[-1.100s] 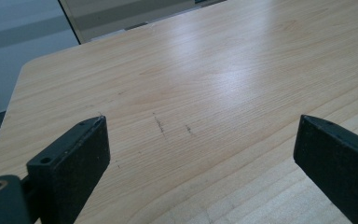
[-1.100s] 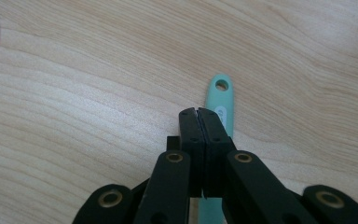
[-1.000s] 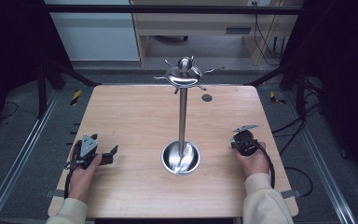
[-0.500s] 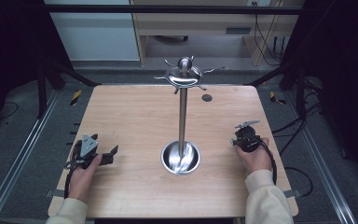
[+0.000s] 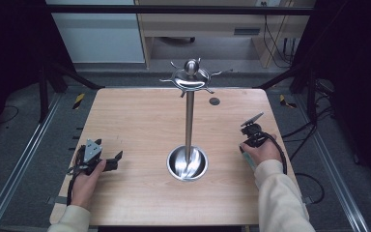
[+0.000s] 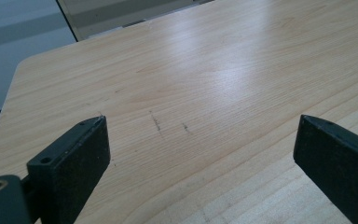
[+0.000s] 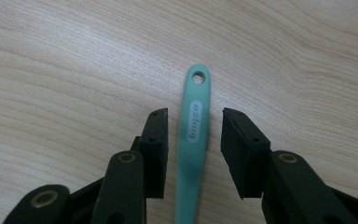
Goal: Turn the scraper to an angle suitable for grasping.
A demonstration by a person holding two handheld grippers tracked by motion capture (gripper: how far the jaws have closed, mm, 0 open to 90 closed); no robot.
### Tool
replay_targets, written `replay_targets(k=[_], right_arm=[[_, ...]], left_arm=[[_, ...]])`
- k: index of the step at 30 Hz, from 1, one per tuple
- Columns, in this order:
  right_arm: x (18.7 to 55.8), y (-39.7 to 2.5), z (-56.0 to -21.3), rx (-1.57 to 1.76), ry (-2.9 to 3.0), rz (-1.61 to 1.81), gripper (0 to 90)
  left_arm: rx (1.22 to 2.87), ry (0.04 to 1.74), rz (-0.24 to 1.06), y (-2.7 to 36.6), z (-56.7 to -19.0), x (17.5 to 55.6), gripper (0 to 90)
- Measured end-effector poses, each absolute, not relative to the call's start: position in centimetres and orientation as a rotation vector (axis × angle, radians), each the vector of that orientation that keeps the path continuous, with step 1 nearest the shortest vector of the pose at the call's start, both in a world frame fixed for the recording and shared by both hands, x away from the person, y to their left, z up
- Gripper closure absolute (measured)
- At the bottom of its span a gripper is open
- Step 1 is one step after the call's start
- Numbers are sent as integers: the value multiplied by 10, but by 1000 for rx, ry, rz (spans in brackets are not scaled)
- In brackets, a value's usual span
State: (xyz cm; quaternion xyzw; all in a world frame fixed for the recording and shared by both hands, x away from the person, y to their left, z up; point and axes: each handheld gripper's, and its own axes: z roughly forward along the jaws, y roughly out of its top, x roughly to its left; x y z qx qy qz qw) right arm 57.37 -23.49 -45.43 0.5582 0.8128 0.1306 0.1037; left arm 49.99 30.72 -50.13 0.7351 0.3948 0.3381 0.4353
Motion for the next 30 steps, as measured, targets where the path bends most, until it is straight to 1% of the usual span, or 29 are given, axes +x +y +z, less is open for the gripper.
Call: replay_targets(k=[6, 17, 23, 30], right_arm=[[580, -234, -460, 1655, 2410, 349, 631], [584, -234, -461, 1657, 2428, 328, 653], [586, -233, -464, 1660, 2437, 320, 689], [588, -230, -465, 1662, 2441, 299, 709]], left_arm=[[1837, 981, 841, 306, -501, 500, 35], [1839, 981, 842, 306, -501, 500, 35], [1839, 982, 839, 306, -501, 500, 35], [1841, 981, 839, 306, -501, 500, 35]])
